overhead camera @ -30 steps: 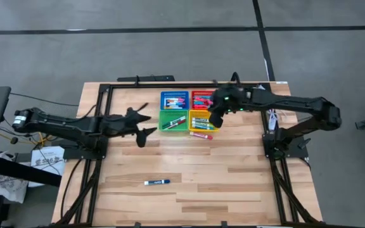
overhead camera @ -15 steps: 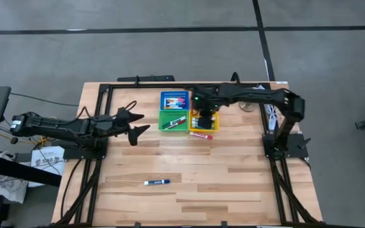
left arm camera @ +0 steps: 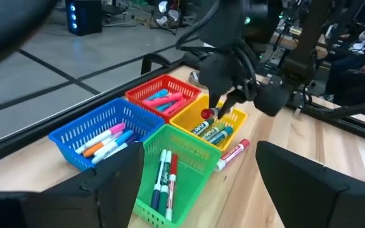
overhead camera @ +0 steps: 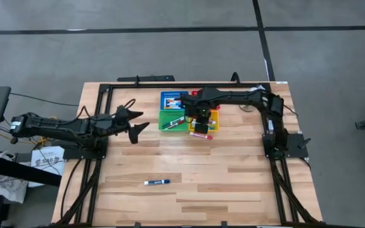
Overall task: Pick & Place Markers
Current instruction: Put the large red marker into the yellow bin
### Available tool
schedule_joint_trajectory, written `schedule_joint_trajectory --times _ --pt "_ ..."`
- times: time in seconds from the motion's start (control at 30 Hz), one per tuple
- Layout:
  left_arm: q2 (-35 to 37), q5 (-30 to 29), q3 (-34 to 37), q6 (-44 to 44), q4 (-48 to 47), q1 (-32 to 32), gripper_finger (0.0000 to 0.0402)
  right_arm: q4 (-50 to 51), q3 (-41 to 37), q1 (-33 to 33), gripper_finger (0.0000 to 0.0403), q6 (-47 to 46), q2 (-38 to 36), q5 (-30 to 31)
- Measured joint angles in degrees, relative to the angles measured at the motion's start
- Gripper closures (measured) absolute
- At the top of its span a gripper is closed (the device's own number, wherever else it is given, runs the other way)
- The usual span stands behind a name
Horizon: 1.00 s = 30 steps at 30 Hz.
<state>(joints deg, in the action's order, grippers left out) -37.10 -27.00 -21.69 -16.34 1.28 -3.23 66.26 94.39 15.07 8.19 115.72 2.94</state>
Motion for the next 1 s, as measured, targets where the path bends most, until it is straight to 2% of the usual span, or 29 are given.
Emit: schedule_joint_trajectory --times 0.4,0.77,1.0 --pt "0.0 0.0 0.0 1.5 0.6 3.3 0.0098 -1.4 0.1 -0.3 0.0339 2.8 3.9 0.0" --pt "0.0 0.0 0.0 2.6 1.3 3.4 0.0098 -2.6 0.1 0.1 0.0339 3.0 5.5 0.1" --pt "0.0 0.0 0.0 2.6 1.3 3.4 0.0098 -2.9 0.1 0.8 0.0307 3.4 5.5 0.0"
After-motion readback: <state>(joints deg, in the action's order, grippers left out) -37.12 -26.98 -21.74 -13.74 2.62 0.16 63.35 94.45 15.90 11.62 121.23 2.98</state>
